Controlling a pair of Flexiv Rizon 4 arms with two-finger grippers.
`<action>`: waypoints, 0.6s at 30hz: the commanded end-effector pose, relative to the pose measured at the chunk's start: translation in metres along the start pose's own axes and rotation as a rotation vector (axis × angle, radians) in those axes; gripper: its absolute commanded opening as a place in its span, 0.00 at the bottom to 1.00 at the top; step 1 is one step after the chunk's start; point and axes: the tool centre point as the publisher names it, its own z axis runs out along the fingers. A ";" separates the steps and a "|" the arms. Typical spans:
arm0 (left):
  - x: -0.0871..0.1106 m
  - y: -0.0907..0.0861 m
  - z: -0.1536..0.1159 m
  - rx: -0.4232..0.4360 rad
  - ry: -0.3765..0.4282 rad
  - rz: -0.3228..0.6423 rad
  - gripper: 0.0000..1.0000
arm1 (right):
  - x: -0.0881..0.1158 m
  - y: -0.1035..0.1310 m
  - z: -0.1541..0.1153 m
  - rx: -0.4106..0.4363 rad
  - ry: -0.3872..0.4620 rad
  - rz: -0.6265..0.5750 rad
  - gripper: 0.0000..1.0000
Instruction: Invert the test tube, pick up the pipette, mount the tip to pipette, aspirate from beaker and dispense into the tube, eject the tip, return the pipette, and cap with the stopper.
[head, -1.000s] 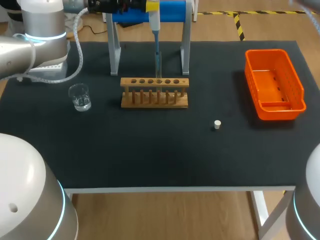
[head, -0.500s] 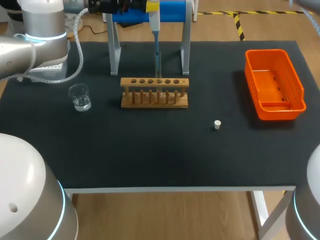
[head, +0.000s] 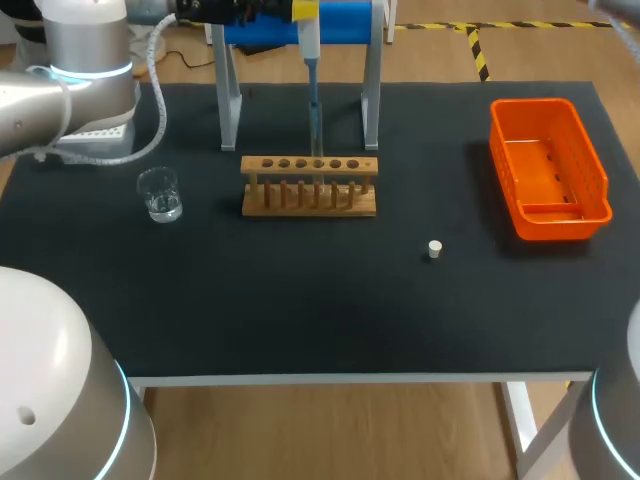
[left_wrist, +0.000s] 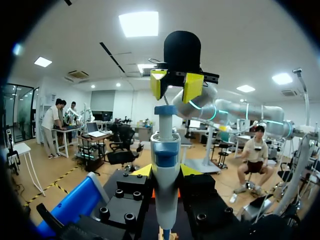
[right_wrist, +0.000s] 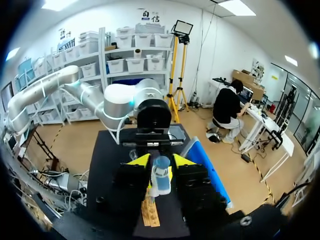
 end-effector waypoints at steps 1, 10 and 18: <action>0.000 -0.001 -0.001 -0.002 0.001 -0.001 0.00 | 0.011 -0.021 -0.032 -0.022 -0.005 -0.010 1.00; 0.000 -0.001 -0.001 -0.002 0.001 -0.001 0.00 | 0.036 -0.072 -0.068 -0.050 0.015 -0.081 1.00; 0.000 -0.001 -0.001 -0.002 0.001 -0.001 0.00 | 0.049 -0.111 -0.067 -0.048 0.049 -0.092 1.00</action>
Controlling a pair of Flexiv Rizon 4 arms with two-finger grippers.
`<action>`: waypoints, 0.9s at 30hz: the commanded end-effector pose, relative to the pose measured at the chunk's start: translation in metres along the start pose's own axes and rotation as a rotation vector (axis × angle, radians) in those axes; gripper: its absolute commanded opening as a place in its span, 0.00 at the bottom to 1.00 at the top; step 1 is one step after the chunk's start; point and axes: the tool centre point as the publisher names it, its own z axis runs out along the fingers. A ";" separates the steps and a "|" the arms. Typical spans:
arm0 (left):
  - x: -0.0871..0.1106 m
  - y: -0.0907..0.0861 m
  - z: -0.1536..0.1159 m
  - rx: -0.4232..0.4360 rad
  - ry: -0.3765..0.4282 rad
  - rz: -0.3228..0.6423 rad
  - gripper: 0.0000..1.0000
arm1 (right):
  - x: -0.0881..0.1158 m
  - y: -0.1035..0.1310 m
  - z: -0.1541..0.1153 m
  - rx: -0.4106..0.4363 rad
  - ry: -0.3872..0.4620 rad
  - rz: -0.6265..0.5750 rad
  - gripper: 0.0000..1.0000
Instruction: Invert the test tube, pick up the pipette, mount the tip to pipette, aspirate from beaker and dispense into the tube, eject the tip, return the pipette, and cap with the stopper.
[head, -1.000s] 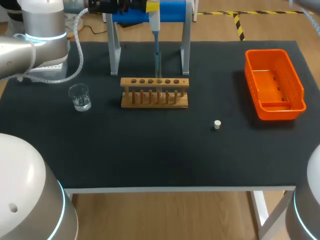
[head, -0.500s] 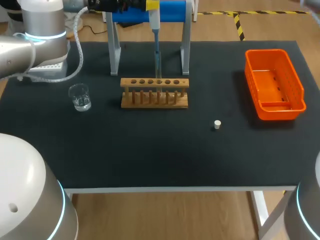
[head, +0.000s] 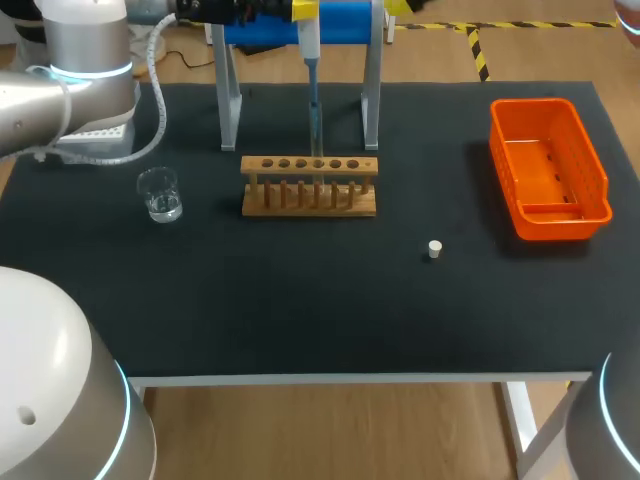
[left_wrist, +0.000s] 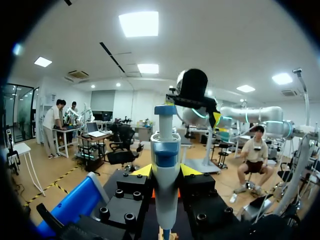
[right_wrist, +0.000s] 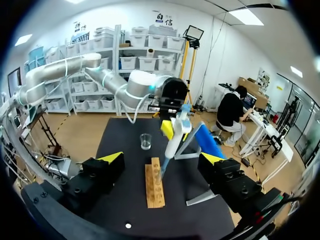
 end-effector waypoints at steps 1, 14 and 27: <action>0.000 -0.001 0.000 -0.002 0.001 -0.001 0.00 | 0.010 -0.021 -0.002 -0.030 0.007 -0.003 1.00; 0.000 -0.001 0.000 -0.002 0.001 -0.001 0.00 | 0.010 -0.021 -0.002 -0.030 0.007 -0.003 1.00; 0.000 -0.001 0.000 -0.002 0.001 -0.001 0.00 | 0.014 -0.036 0.002 -0.019 0.018 0.016 1.00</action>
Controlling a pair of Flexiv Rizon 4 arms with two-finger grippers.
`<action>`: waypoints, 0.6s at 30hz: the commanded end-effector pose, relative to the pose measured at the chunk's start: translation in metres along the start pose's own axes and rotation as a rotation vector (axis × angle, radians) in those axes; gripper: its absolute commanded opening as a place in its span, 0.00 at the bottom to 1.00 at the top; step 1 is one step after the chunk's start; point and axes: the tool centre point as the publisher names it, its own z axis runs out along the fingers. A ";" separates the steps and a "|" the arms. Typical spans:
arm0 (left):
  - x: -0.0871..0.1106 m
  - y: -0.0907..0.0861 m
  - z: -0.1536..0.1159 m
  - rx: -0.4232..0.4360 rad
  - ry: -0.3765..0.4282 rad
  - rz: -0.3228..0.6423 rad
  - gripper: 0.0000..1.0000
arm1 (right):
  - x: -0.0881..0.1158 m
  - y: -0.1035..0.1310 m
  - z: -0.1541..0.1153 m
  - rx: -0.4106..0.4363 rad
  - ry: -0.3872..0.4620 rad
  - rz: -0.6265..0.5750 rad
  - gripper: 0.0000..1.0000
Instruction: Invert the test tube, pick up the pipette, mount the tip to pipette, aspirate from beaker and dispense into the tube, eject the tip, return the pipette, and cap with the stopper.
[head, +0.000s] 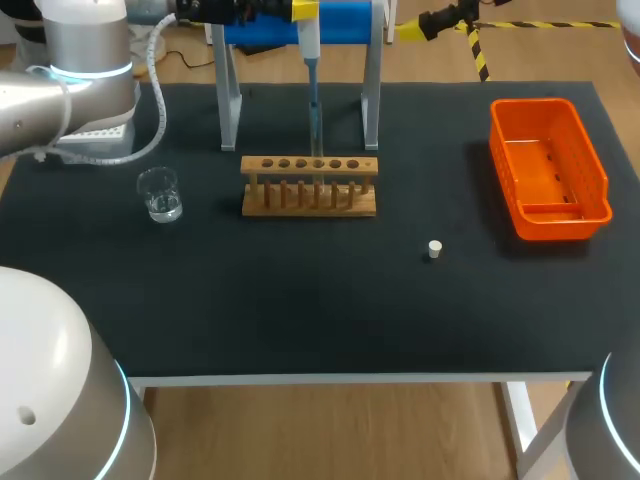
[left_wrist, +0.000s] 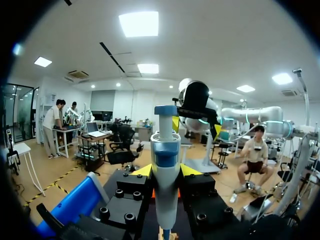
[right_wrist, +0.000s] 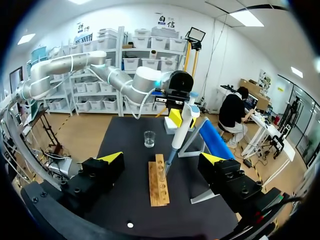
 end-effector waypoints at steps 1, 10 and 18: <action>0.000 -0.001 0.000 -0.002 0.001 -0.001 0.00 | 0.006 -0.023 0.004 0.015 0.013 0.023 1.00; 0.000 -0.001 0.000 -0.002 0.001 -0.001 0.00 | 0.030 -0.086 0.006 0.027 0.032 0.053 1.00; 0.000 -0.001 0.000 -0.002 0.001 -0.001 0.00 | 0.042 -0.124 0.027 -0.033 0.085 0.003 1.00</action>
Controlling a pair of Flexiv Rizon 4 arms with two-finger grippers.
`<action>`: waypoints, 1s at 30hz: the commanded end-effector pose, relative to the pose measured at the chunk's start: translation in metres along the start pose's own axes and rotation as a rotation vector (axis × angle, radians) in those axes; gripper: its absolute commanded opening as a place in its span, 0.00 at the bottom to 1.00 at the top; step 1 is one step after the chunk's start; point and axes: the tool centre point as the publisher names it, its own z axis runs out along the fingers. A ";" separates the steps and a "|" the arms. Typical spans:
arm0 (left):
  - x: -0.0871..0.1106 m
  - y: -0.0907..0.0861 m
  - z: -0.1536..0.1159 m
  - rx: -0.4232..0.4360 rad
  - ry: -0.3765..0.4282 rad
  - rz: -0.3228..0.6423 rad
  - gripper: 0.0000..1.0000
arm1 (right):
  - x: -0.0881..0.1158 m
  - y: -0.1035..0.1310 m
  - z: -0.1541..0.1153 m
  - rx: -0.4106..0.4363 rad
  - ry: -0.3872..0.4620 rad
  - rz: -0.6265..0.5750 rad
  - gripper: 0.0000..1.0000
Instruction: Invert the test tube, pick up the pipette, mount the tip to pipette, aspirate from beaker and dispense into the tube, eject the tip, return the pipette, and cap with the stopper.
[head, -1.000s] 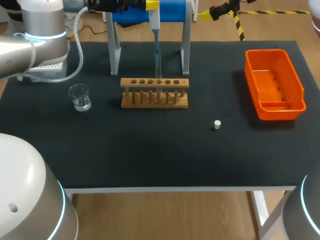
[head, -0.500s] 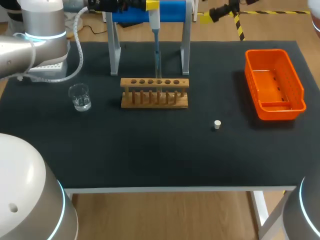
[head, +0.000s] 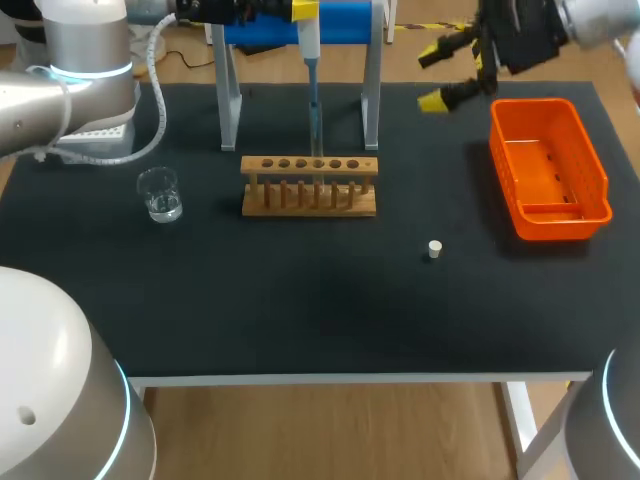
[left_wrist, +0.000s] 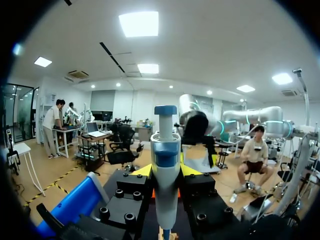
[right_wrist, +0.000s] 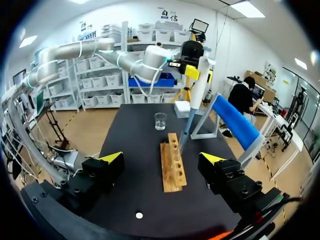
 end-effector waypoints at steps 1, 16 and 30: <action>0.000 -0.001 0.000 -0.002 0.001 -0.001 0.00 | 0.002 -0.024 0.015 -0.059 0.017 -0.033 1.00; 0.000 -0.001 0.000 -0.002 0.001 -0.001 0.00 | -0.011 -0.033 0.054 -0.081 0.050 -0.068 1.00; 0.000 -0.001 0.000 -0.002 0.001 -0.001 0.00 | -0.011 -0.033 0.054 -0.081 0.050 -0.068 1.00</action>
